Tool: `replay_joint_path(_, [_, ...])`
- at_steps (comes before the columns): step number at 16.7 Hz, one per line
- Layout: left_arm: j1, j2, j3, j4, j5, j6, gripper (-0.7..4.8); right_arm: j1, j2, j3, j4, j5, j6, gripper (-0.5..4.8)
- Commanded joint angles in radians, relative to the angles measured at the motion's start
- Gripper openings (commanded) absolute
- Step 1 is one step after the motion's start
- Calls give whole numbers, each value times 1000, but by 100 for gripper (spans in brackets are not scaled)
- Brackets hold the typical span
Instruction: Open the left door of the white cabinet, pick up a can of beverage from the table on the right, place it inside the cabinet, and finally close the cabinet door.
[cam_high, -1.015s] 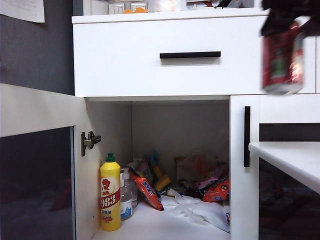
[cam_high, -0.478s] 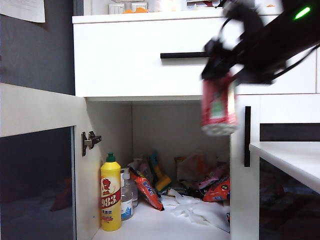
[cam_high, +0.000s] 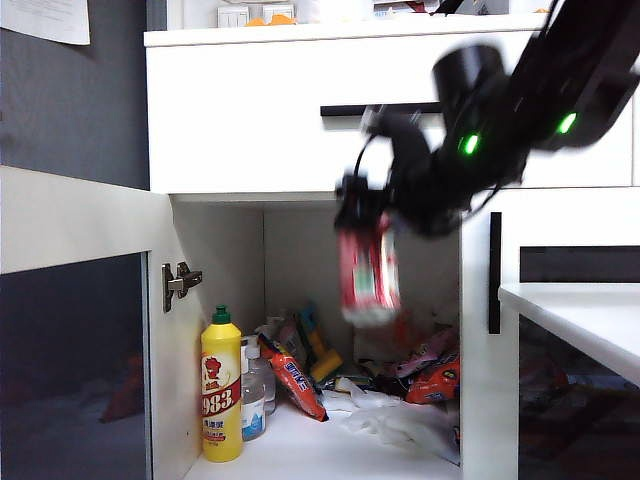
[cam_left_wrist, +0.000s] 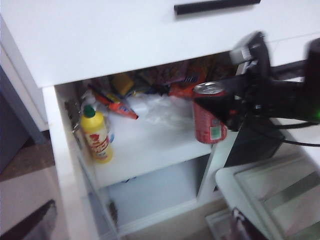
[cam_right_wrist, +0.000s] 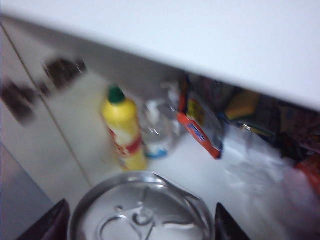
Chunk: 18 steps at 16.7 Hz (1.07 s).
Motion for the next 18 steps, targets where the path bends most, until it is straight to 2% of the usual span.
replay_joint_path(1, [2, -1, 2, -10, -28, 23, 475, -3, 57, 33, 51, -4, -119, 171])
replay_joint_path(4, [2, 1, 2, -7, -38, 24, 476, -26, 118, 38, 54, -11, -164, 171])
replay_joint_path(8, [2, 1, 2, -8, -48, 45, 476, -81, 225, 70, 138, -112, -171, 171])
replay_joint_path(12, [2, 2, 0, -7, -48, 45, 476, -88, 324, 227, 133, -167, -163, 171])
replay_joint_path(18, [2, 2, -67, -6, -48, 48, 476, -90, 485, 444, 117, -166, -155, 171])
